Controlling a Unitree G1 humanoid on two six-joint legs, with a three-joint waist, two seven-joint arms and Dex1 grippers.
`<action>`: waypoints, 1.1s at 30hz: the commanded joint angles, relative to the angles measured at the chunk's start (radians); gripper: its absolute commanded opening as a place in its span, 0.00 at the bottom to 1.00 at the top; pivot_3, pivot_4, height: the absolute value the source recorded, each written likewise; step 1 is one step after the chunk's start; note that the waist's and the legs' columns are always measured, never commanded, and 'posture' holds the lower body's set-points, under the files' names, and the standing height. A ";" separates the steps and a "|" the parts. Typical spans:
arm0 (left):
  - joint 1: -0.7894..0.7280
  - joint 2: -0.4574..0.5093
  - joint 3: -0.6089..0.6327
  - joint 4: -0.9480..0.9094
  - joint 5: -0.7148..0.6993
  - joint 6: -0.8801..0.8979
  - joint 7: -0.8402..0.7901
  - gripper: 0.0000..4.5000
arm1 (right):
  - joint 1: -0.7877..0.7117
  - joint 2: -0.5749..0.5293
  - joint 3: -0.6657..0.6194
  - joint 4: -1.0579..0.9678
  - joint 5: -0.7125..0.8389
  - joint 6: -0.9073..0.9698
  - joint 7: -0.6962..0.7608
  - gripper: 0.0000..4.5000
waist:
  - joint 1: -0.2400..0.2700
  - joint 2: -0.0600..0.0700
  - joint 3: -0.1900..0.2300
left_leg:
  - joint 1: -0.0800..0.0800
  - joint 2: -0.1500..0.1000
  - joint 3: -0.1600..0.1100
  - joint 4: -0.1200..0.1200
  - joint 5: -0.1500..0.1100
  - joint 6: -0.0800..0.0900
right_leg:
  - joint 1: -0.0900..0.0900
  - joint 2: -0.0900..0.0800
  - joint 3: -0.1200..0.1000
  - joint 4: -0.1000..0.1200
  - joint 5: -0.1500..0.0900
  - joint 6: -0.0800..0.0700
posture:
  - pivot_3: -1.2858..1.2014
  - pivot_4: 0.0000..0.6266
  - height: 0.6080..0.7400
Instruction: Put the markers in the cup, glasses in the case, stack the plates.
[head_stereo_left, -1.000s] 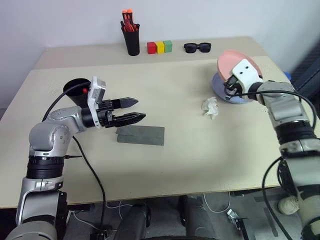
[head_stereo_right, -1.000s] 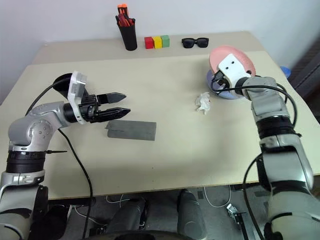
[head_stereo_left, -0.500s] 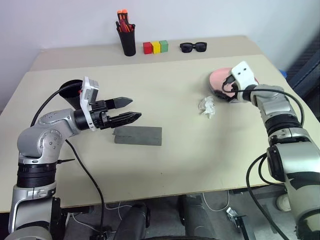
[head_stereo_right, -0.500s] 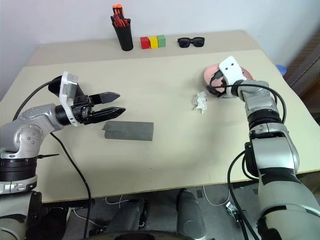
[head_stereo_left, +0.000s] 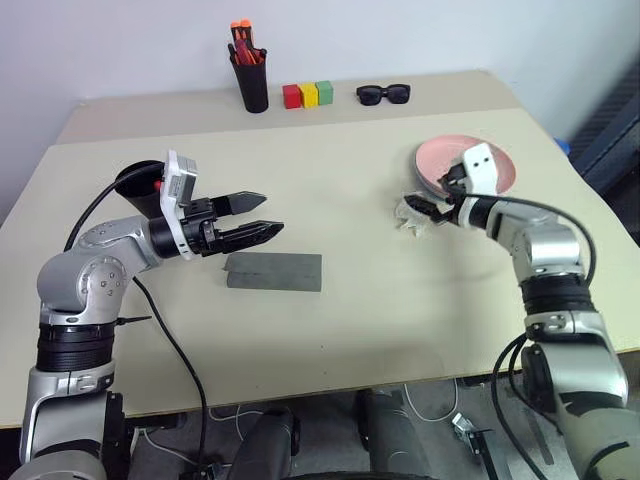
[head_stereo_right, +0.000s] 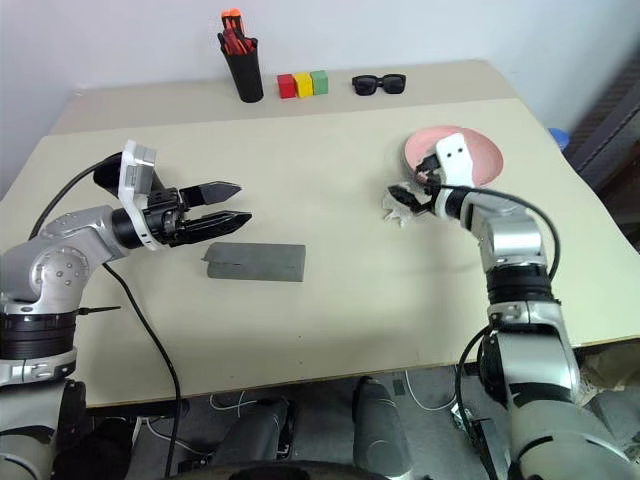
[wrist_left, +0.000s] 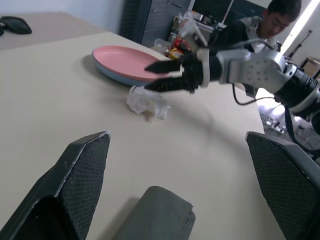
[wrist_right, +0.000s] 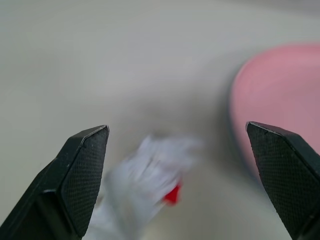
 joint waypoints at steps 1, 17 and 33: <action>-0.012 0.004 0.005 -0.017 -0.011 -0.017 -0.003 1.00 | -0.001 0.016 0.009 -0.042 -0.012 -0.003 -0.025 1.00 | 0.000 0.000 0.000 | 0.000 0.000 0.000 0.000 0.000 0.000 | 0.000 0.000 0.000 0.000 0.000 0.000 | 0.52 0.24 1.00; 0.010 0.005 0.019 -0.045 -0.017 -0.017 0.025 1.00 | -0.120 0.034 -0.053 0.068 0.041 -0.007 -0.002 0.00 | -0.001 0.000 0.000 | 0.000 0.000 0.000 0.000 0.000 0.000 | 0.000 0.000 0.000 0.000 0.000 0.000 | 0.52 0.24 1.00; 0.020 0.009 0.036 -0.064 -0.037 0.003 0.056 1.00 | -0.418 -0.053 -0.073 0.711 -0.143 -0.541 -0.296 0.98 | -0.012 0.001 0.000 | 0.000 0.000 0.001 -0.001 0.001 -0.003 | 0.000 0.000 0.001 -0.001 0.000 0.000 | 0.52 0.24 1.00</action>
